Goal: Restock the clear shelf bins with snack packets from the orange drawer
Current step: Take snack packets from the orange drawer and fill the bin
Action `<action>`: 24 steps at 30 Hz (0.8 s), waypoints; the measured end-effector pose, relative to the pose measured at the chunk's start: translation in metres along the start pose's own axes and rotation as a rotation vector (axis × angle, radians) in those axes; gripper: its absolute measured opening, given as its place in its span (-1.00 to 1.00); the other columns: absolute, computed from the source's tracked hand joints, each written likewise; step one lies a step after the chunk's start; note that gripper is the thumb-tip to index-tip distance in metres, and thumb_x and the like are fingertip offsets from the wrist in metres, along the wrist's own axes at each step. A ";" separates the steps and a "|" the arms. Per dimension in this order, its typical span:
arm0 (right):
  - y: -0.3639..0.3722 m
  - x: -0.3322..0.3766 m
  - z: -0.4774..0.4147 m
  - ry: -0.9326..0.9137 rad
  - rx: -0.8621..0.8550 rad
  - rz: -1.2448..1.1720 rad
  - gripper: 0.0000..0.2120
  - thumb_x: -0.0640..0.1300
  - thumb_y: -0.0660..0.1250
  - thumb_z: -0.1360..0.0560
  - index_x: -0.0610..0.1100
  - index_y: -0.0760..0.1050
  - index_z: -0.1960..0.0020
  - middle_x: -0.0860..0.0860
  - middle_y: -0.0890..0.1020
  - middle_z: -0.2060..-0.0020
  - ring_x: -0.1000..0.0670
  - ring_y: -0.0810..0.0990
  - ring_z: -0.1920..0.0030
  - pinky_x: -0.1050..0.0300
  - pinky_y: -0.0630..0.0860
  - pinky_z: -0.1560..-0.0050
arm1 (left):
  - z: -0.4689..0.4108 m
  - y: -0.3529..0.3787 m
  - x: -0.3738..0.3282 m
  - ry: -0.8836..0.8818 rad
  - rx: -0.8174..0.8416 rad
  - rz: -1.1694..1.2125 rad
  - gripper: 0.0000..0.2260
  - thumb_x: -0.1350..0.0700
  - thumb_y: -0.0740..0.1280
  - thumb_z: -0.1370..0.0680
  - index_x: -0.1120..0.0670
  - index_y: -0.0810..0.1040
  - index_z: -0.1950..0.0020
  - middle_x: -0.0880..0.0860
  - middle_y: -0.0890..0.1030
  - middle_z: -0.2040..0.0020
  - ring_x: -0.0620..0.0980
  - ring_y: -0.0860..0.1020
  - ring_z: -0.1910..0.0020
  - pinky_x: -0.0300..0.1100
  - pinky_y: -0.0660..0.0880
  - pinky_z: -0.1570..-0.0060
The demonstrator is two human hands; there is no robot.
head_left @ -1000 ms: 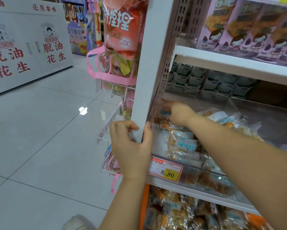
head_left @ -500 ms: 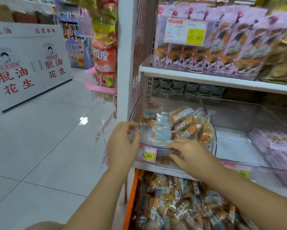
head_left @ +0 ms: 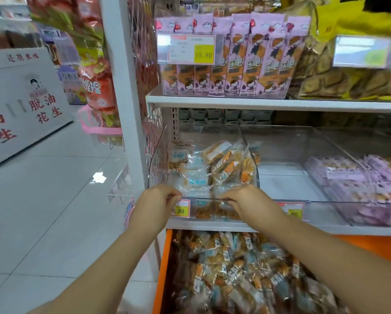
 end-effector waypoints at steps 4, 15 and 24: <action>-0.041 -0.004 0.017 -0.050 -0.224 -0.088 -0.75 -0.17 0.24 -0.57 -0.05 0.57 -0.20 0.04 0.62 -0.06 0.01 0.57 -0.06 0.06 0.53 -0.07 | -0.012 0.004 0.001 -0.009 0.131 -0.070 -0.88 0.08 0.33 -0.57 0.01 0.66 -0.01 -0.07 0.66 0.05 -0.12 0.56 0.09 -0.24 0.48 0.02; -0.068 -0.048 0.015 0.199 -0.485 -0.157 -0.81 -0.08 0.43 -0.45 -0.05 0.51 -0.04 0.14 0.37 0.11 0.14 0.47 0.24 0.25 0.45 0.12 | -0.017 -0.007 -0.031 -0.013 0.103 -0.218 -0.79 -0.09 0.24 -0.59 -0.12 0.55 -0.18 -0.18 0.56 -0.18 -0.10 0.49 -0.20 0.02 0.34 -0.30; -0.125 -0.014 0.070 0.028 -1.012 -0.278 -0.85 -0.34 0.42 -0.41 -0.10 0.59 0.14 0.07 0.54 0.20 0.14 0.49 0.15 0.40 0.41 0.07 | -0.004 0.005 -0.098 0.068 0.305 0.723 -0.80 0.05 0.32 -0.56 -0.06 0.57 -0.17 -0.10 0.64 -0.03 -0.18 0.61 0.00 -0.19 0.56 -0.09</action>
Point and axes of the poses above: each hand's wrist, its own z-axis away from the middle knuckle, its own y-axis out of the palm, x = y × z, the point moved 9 cm from there along -z, towards the middle knuckle
